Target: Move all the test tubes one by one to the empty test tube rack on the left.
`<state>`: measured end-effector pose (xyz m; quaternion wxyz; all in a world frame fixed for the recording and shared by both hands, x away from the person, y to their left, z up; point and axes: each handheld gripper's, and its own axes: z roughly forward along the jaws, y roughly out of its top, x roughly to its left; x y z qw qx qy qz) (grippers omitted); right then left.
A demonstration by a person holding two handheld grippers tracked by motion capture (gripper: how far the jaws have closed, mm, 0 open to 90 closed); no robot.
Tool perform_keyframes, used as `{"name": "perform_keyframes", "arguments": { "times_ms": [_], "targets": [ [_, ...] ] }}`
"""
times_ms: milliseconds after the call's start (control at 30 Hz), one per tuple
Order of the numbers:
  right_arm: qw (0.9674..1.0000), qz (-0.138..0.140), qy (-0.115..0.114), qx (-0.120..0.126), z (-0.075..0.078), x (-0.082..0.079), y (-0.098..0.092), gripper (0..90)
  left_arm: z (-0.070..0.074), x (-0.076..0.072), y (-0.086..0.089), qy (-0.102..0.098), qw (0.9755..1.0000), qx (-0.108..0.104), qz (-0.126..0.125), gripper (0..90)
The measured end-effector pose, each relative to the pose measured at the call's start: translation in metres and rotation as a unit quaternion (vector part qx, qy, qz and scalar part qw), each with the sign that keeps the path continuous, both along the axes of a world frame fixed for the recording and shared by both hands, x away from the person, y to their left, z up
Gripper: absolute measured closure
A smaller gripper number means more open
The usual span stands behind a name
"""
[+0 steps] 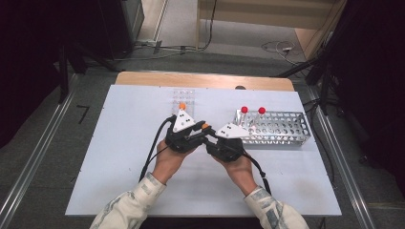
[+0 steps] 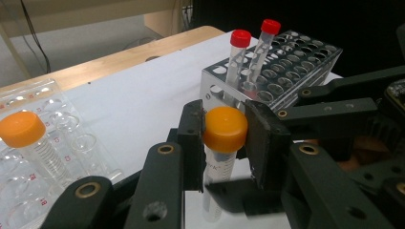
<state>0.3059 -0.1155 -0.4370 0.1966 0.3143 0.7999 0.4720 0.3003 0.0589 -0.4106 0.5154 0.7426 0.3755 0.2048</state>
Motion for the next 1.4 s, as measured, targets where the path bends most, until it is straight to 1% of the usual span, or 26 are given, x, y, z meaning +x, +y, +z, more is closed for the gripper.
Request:
{"name": "perform_keyframes", "arguments": {
  "times_ms": [167,267,333,367,567,733,867,1033,1133,1200,1333,1400],
  "targets": [
    [0.9999,0.01,0.0,-0.013,0.004,-0.003,-0.007,38.4,0.004,0.002,0.007,-0.001,0.9999,-0.01,0.012,69.3],
    [0.9999,0.006,0.007,-0.012,0.006,-0.005,-0.016,34.7,0.01,0.003,0.013,-0.004,0.9997,-0.015,0.02,69.3],
    [0.9999,0.002,0.006,-0.011,0.007,-0.006,-0.023,31.4,0.015,0.003,0.017,-0.006,0.9994,-0.022,0.027,69.3],
    [0.9999,-0.001,0.011,-0.011,0.007,-0.007,-0.026,30.8,0.018,0.004,0.02,-0.008,0.9993,-0.022,0.031,69.3],
    [0.9999,-0.008,0.008,-0.011,0.007,-0.012,-0.044,30.2,0.028,0.007,0.037,-0.01,0.9981,-0.033,0.052,69.4],
    [0.9998,-0.017,0.007,-0.005,0.008,-0.014,-0.055,30.2,0.038,0.012,0.049,-0.015,0.9969,-0.033,0.07,69.3],
    [0.9997,-0.023,0.007,-0.005,0.007,-0.013,-0.06,30.2,0.041,0.017,0.058,-0.019,0.9953,-0.035,0.089,69.3],
    [0.9995,-0.029,0.008,-0.003,0.008,-0.013,-0.064,30.3,0.041,0.026,0.064,-0.018,0.9933,-0.036,0.108,69.3],
    [0.9995,-0.031,0.007,-0.003,0.008,-0.012,-0.066,30.4,0.039,0.031,0.064,-0.019,0.9927,-0.035,0.114,69.4],
    [0.9995,-0.032,0.007,-0.004,0.007,-0.012,-0.067,30.4,0.038,0.033,0.063,-0.018,0.9926,-0.033,0.115,69.4],
    [0.9994,-0.034,0.007,-0.004,0.007,-0.012,-0.067,30.4,0.034,0.038,0.06,-0.019,0.9921,-0.019,0.123,69.3],
    [0.9994,-0.033,0.007,-0.003,0.007,-0.012,-0.068,30.4,0.031,0.041,0.06,-0.017,0.9917,-0.016,0.126,69.3]
  ]
}}
